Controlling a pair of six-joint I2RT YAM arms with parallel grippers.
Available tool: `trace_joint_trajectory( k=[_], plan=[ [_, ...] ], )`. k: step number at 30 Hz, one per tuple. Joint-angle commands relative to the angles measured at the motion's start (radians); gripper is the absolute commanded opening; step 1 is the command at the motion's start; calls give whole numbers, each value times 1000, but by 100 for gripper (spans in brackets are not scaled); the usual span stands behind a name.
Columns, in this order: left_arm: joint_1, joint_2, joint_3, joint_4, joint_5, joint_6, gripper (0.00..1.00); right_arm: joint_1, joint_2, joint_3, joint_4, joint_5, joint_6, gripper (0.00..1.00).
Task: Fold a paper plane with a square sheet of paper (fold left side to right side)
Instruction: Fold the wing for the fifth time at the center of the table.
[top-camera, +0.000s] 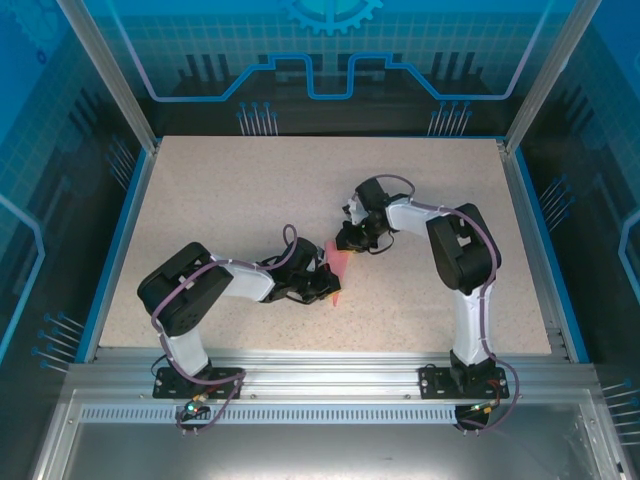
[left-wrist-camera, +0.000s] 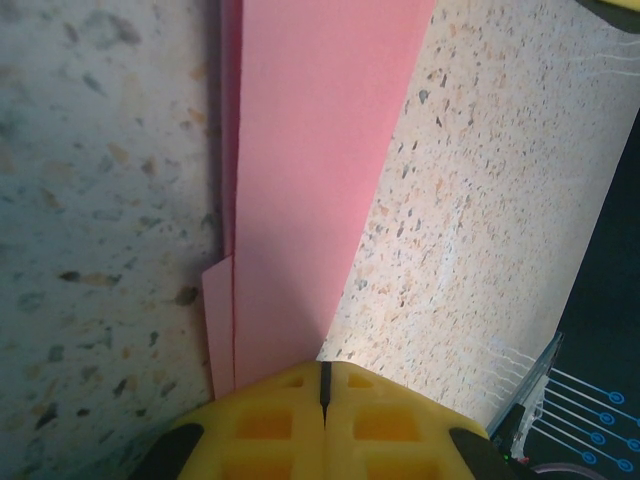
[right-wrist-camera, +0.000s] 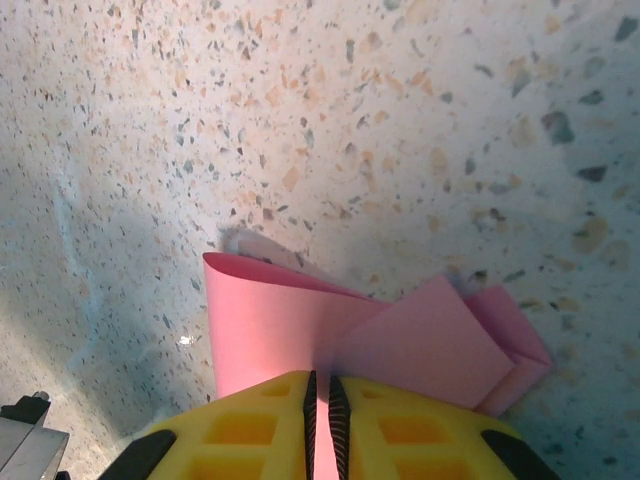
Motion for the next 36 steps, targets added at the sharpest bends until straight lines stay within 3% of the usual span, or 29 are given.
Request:
trace_joint_trajectory(
  k=[1,13,36],
  plan=[
    [-15,37,-50,-151,-21,-3,7,-54,64,41,23,110,-30,16],
    [-17,18,-65,-142,-9,5,7,-76,64,73,12,104,-29,17],
    [-128,-76,-78,-300,55,105,8,-62,81,36,25,108,-21,16]
  ],
)
